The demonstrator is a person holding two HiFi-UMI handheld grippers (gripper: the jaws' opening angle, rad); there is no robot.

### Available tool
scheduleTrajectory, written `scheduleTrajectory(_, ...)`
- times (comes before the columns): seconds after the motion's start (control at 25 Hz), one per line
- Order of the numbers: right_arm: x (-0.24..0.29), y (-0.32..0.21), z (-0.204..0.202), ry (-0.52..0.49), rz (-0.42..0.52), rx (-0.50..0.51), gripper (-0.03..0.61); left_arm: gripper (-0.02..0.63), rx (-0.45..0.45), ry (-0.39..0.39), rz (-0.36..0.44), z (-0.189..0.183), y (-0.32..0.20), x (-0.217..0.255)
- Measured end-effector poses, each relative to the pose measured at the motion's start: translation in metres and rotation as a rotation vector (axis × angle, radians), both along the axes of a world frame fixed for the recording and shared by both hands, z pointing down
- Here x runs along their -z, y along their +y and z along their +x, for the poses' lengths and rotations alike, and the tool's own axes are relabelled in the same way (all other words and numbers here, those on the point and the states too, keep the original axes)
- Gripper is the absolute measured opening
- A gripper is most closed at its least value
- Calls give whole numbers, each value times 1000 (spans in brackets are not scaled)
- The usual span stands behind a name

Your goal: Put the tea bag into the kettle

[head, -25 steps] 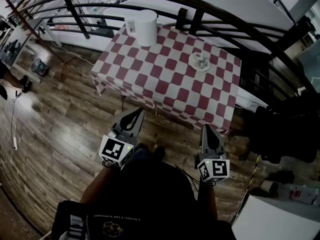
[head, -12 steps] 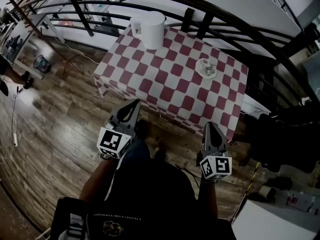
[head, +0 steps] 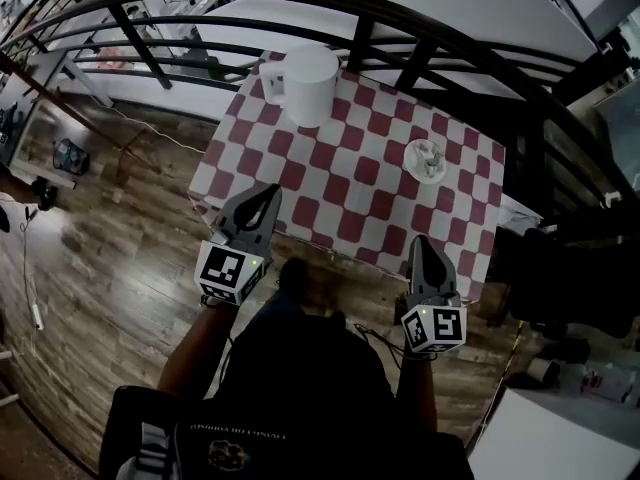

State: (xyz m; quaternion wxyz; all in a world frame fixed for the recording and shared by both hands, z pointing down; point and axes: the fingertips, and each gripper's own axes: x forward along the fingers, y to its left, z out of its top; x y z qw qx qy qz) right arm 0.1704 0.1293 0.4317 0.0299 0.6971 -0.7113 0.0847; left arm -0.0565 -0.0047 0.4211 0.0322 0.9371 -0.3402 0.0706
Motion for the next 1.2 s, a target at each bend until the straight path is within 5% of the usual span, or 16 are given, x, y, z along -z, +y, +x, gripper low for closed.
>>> scheduleTrajectory(0.6,1,-107,-58,18,4,-4,11,3,-48,9,30,-15,-143,-2)
scheduleTrajectory(1.2,23,-255,-56,58,76,193,11,3,105,23,-14,2,-262,-5)
